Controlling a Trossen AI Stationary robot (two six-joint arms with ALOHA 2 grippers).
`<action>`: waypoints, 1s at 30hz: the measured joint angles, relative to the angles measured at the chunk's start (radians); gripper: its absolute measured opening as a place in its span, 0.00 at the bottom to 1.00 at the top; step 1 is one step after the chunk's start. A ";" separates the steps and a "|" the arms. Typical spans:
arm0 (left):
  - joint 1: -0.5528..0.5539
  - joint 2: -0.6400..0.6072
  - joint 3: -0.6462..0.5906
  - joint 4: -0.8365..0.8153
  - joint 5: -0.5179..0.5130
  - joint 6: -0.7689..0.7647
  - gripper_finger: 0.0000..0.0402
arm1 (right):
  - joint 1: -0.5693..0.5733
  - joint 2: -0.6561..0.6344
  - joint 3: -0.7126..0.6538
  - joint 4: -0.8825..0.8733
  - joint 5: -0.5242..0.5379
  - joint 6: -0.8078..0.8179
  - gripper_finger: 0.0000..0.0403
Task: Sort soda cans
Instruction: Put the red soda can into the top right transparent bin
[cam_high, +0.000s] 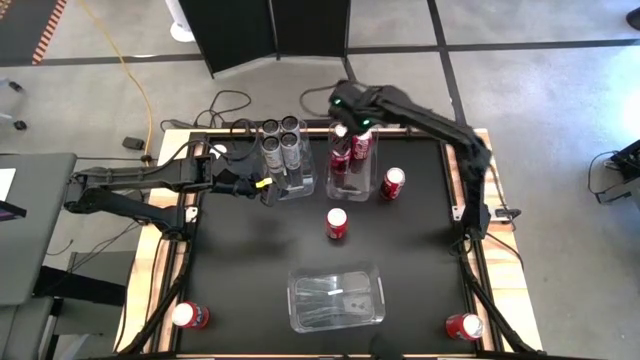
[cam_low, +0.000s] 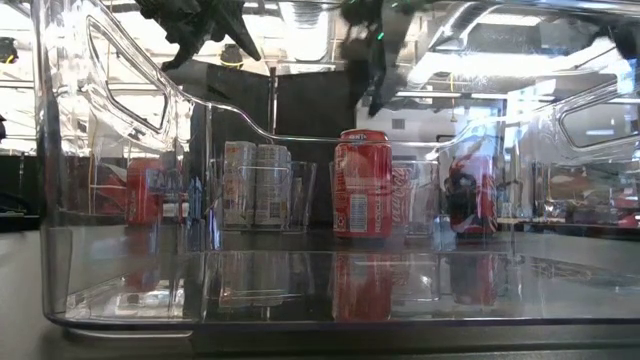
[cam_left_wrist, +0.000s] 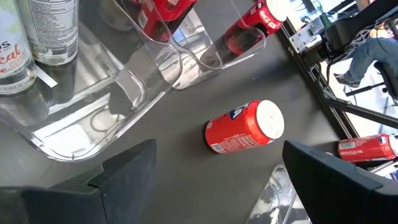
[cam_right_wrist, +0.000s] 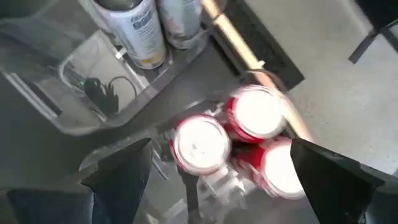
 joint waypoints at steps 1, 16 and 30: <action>0.000 0.000 0.000 0.000 0.000 0.000 0.85 | -0.008 -0.026 0.000 -0.030 0.000 0.001 0.98; -0.043 0.000 0.000 0.001 -0.078 0.060 0.85 | -0.016 -0.407 -0.358 -0.321 -0.050 0.121 0.95; -0.046 0.006 0.000 0.001 -0.139 0.071 0.85 | 0.048 -0.507 -0.771 -0.060 -0.085 0.273 0.94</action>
